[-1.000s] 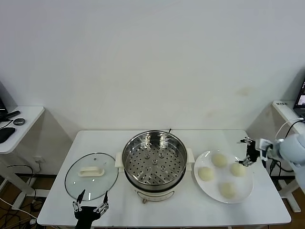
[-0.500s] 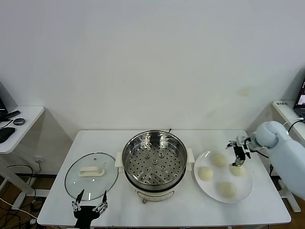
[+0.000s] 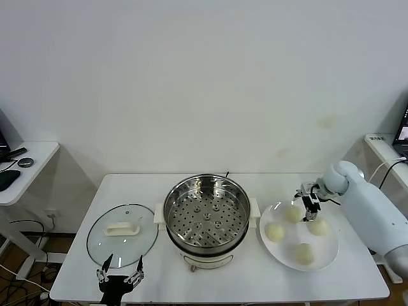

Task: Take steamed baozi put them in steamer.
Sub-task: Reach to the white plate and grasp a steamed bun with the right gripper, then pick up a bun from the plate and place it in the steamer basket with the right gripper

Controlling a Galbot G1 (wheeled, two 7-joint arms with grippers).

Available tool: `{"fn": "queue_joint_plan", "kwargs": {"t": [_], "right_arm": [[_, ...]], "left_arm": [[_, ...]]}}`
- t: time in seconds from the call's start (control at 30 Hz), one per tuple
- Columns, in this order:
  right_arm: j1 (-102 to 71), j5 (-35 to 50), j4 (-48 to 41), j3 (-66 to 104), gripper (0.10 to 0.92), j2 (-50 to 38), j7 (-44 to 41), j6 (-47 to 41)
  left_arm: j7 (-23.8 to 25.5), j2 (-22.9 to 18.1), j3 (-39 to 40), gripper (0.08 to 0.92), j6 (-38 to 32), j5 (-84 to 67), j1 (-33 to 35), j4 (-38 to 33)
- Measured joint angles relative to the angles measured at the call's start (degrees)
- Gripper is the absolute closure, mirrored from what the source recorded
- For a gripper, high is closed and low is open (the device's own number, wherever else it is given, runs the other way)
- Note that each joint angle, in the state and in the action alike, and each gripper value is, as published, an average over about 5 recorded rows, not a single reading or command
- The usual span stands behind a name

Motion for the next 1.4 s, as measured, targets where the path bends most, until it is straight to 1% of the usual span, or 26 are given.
{"fn": "queue_joint_plan", "kwargs": {"t": [0.6, 0.77, 0.9, 1.17, 1.27, 1.4], "right_arm": [[-0.14, -2.52, -4.63, 0.13, 0.203, 3.12, 2.33, 0.91], [-0.09, -2.63, -5.1, 0.09, 0.223, 3.42, 3.1, 0.92], [-0.09, -2.54, -5.39, 0.22, 0.29, 3.59, 3.3, 0.98], [0.1, -1.8, -5.23, 0.42, 0.513, 3.24, 3.02, 0.99], [0.5, -1.05, -4.85, 0.22, 0.558, 2.93, 2.63, 0.86], [1.83, 1.02, -3.89, -0.77, 0.566, 2.21, 1.68, 0.45]], "left_arm": [[0.08, 0.06, -0.04, 0.177, 0.11, -0.07, -0.16, 0.32], [0.06, 0.15, -0.24, 0.177, 0.11, -0.17, -0.16, 0.36], [0.05, -0.02, -0.14, 0.177, 0.13, -0.18, -0.31, 0.41], [0.08, -0.11, -0.21, 0.177, 0.18, -0.17, -0.38, 0.31], [0.05, -0.15, -0.11, 0.177, 0.19, -0.15, -0.38, 0.4], [0.03, -0.34, 0.25, 0.177, 0.19, -0.08, -0.53, 0.42]]}}
